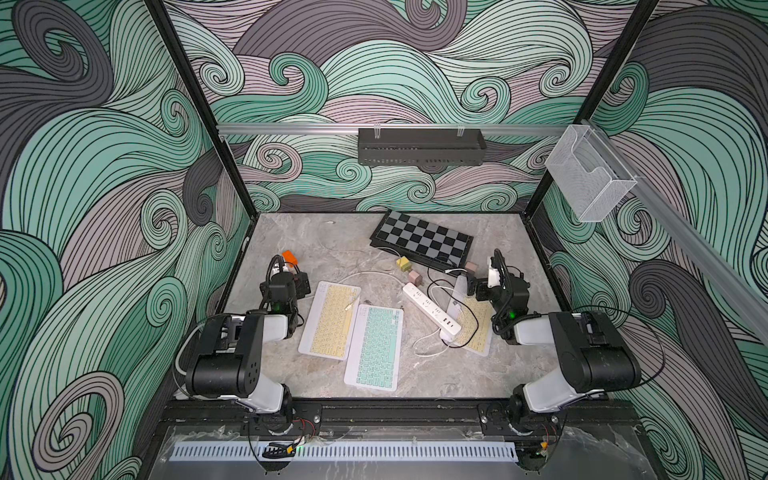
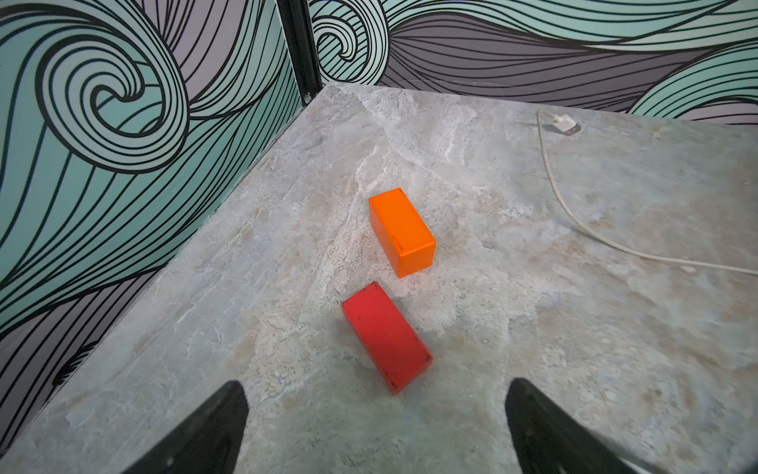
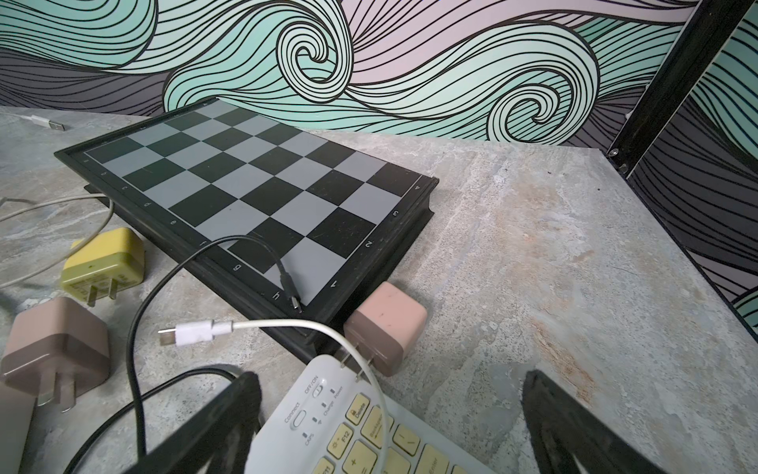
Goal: Unplug the wireless keyboard
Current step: Reset both arms
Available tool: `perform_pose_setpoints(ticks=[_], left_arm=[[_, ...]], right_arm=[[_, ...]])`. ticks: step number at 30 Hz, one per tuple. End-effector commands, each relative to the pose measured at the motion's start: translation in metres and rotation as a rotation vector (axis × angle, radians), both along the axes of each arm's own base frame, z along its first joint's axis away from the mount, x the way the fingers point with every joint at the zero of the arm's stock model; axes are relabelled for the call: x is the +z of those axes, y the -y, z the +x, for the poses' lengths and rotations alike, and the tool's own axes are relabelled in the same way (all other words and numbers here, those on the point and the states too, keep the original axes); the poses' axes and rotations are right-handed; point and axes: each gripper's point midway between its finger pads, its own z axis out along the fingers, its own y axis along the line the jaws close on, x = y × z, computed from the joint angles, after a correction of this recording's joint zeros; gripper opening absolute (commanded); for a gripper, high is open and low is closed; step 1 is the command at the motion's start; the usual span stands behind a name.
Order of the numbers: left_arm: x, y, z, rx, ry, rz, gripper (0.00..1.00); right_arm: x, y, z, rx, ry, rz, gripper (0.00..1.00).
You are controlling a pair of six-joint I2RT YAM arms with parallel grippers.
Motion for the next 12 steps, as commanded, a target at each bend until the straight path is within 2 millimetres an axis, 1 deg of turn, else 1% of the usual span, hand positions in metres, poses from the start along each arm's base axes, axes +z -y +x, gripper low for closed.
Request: perform_pose_setpoints(ticks=[1, 7, 10, 12], left_arm=[[0.007, -0.003, 0.005, 0.024, 0.019, -0.002, 0.99], [0.007, -0.003, 0.005, 0.024, 0.019, -0.002, 0.98], [0.006, -0.004, 0.005, 0.025, 0.018, -0.002, 0.98], [0.007, -0.004, 0.005, 0.024, 0.019, -0.002, 0.99]], right_arm=[[0.007, 0.0, 0.005, 0.003, 0.019, -0.013, 0.99], [0.005, 0.005, 0.006, -0.02, 0.011, -0.002, 0.99], [0.008, 0.005, 0.004, -0.022, 0.024, 0.002, 0.99], [0.009, 0.022, 0.0, -0.119, 0.049, 0.005, 0.99]])
